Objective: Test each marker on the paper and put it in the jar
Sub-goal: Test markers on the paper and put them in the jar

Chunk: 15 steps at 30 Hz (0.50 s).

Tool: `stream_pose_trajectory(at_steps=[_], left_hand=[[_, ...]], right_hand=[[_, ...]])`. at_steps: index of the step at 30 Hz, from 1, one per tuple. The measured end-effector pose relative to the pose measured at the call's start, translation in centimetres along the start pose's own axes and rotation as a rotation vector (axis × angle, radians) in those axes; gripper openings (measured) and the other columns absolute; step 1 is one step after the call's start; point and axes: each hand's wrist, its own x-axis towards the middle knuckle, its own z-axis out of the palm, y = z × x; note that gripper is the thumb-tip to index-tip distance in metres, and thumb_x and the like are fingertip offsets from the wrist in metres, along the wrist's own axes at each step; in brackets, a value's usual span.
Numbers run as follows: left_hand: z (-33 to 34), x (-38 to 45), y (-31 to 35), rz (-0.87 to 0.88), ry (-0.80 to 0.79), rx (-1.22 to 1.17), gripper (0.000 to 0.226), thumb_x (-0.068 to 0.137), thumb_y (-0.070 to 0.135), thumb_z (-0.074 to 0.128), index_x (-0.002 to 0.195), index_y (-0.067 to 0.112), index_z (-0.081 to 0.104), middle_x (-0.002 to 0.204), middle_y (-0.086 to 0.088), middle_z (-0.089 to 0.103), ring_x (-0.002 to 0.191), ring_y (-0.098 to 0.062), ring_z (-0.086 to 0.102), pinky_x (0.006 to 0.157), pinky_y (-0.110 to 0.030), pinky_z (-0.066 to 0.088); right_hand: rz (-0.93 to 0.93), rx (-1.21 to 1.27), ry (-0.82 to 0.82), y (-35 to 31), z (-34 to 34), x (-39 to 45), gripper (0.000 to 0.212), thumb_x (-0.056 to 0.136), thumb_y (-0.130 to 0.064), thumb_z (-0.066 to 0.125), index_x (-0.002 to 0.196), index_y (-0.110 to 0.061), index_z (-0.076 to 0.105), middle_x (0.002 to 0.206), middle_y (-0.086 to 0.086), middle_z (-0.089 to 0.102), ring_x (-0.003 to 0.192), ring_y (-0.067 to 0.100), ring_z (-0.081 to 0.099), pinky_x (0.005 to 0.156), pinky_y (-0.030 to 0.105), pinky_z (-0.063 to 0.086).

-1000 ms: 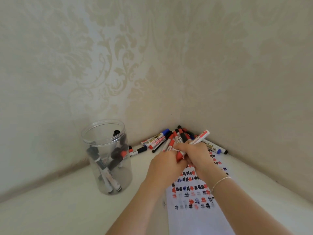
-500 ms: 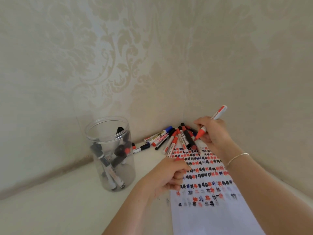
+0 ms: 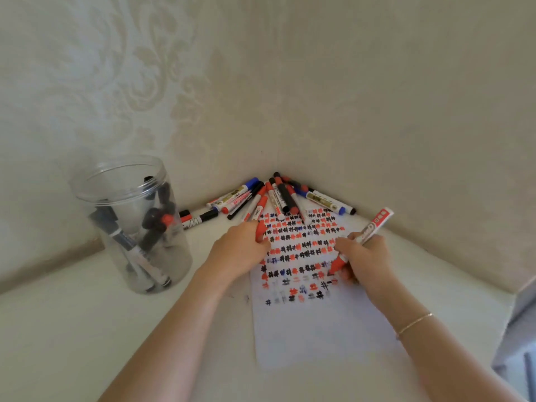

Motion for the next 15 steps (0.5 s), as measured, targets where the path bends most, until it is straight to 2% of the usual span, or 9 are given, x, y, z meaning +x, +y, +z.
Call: stream_pose_trajectory(at_steps=[2, 5, 7, 10, 15], left_hand=[[0.4, 0.1, -0.4, -0.019, -0.042, 0.01, 0.016, 0.093, 0.03, 0.053, 0.08, 0.024, 0.046, 0.079, 0.005, 0.054, 0.067, -0.009, 0.053, 0.056, -0.022, 0.04], [0.8, 0.2, -0.8, -0.02, -0.059, 0.017, 0.016, 0.093, 0.029, 0.052, 0.08, 0.024, 0.046, 0.08, 0.004, 0.055, 0.07, -0.011, 0.055, 0.059, -0.024, 0.041], [0.8, 0.2, -0.9, -0.015, -0.054, 0.014, 0.018, 0.093, 0.029, 0.053, 0.078, 0.025, 0.045, 0.079, 0.004, 0.055, 0.07, -0.01, 0.054, 0.058, -0.024, 0.039], [0.9, 0.3, -1.0, -0.013, -0.052, 0.019, 0.018, 0.093, 0.029, 0.053, 0.078, 0.024, 0.045, 0.079, 0.004, 0.056, 0.069, -0.01, 0.054, 0.057, -0.023, 0.039], [1.0, 0.3, -1.0, -0.014, -0.034, 0.045, 0.019, 0.093, 0.03, 0.053, 0.078, 0.022, 0.044, 0.079, 0.002, 0.055, 0.069, -0.012, 0.054, 0.057, -0.024, 0.039]], right_hand=[[-0.039, -0.023, 0.069, 0.9, -0.4, 0.0, 0.026, 0.087, -0.011, 0.058, 0.063, -0.009, 0.049, 0.037, -0.004, 0.05, 0.03, 0.008, 0.042, 0.035, 0.018, 0.035], [-0.089, -0.057, 0.088, 1.4, -0.4, -0.4, 0.035, 0.087, -0.009, 0.058, 0.056, -0.013, 0.041, 0.032, -0.01, 0.039, 0.032, 0.005, 0.037, 0.038, 0.021, 0.032], [-0.108, -0.069, 0.079, 1.6, -0.3, -0.6, 0.037, 0.086, -0.007, 0.058, 0.054, -0.013, 0.039, 0.031, -0.01, 0.039, 0.029, 0.003, 0.037, 0.035, 0.017, 0.03], [-0.108, -0.089, 0.067, 1.6, -0.3, -0.7, 0.036, 0.084, -0.006, 0.061, 0.055, -0.012, 0.041, 0.037, -0.009, 0.042, 0.03, 0.003, 0.036, 0.035, 0.019, 0.031], [-0.11, -0.115, 0.016, 1.2, -0.1, -1.2, 0.035, 0.084, -0.001, 0.059, 0.055, -0.011, 0.041, 0.03, -0.011, 0.041, 0.025, -0.001, 0.041, 0.029, 0.011, 0.028]])
